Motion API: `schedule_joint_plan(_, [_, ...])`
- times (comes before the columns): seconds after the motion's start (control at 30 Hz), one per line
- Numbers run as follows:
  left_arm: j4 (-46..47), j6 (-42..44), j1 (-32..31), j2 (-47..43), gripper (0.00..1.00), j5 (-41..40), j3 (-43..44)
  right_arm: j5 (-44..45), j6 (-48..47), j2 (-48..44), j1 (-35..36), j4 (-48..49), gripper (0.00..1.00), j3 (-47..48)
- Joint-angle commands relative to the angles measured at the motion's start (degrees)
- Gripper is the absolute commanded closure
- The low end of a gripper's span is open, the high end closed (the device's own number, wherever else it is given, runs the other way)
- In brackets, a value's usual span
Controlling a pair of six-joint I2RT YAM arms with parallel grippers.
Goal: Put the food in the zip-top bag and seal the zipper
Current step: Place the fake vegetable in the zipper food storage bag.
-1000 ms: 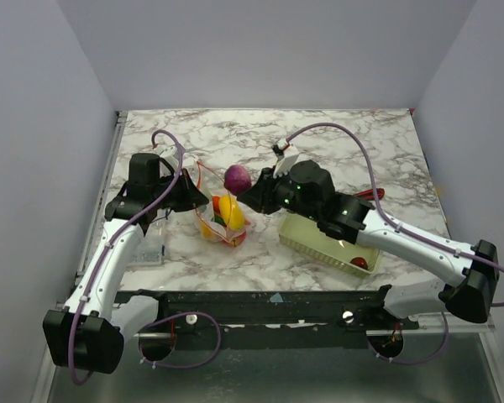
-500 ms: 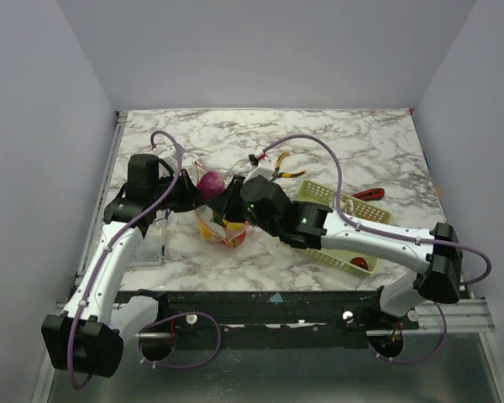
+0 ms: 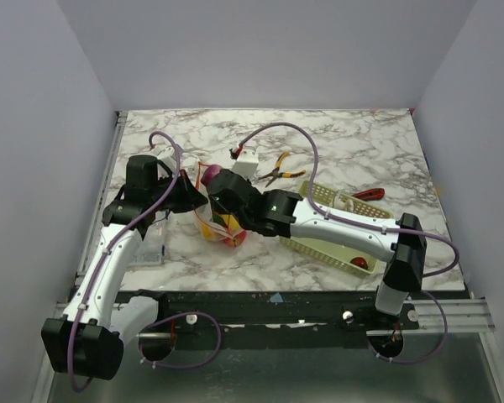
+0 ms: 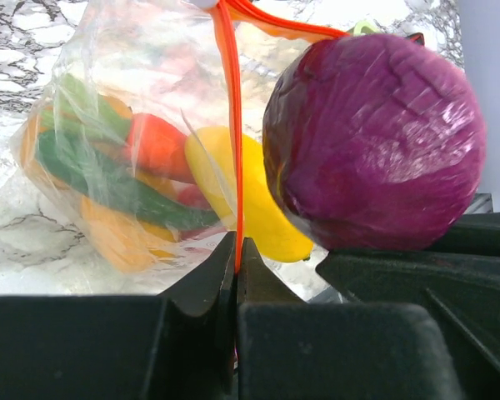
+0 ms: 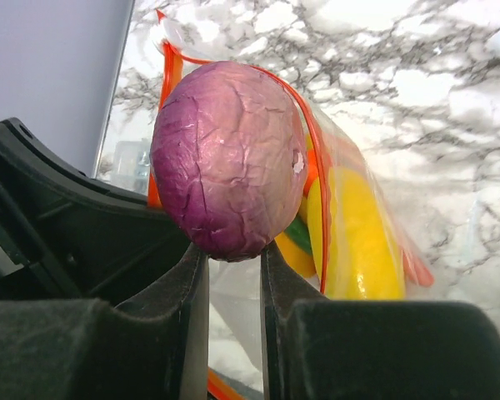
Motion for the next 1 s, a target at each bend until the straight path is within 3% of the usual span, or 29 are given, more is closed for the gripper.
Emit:
schedule_joint_plan(0.0, [1.17,0.01,0.45,-1.3,1.0,0.23,-0.45,4.67,-7.35,3.06,0.4,-5.25,1.0,5.2])
schedule_joint_plan(0.27, [1.09,-0.33,0.71,-1.25,1.0,-0.5,0.14,1.79,-11.42,10.54,0.4,-13.47,0.97,16.52])
schedule_joint_plan(0.53, [1.13,-0.4,1.22,-4.88,1.0,-5.13,-0.01,0.03,-12.4,10.58,0.4,-14.3,0.92,13.17])
schedule_joint_plan(0.67, [1.47,-0.96,1.25,-4.22,1.0,-3.97,-0.09,-1.26,-15.61,13.04,0.4,-16.5,0.86,17.1])
schedule_joint_plan(0.8, [0.92,-0.56,1.31,-3.92,1.0,-4.09,0.22,-1.52,-20.01,16.49,0.4,-18.03,0.72,21.66])
schedule_joint_plan(0.97, [1.21,-0.52,1.4,-4.43,1.0,-4.52,-0.39,-2.16,-25.84,17.72,0.31,-16.02,0.47,22.91])
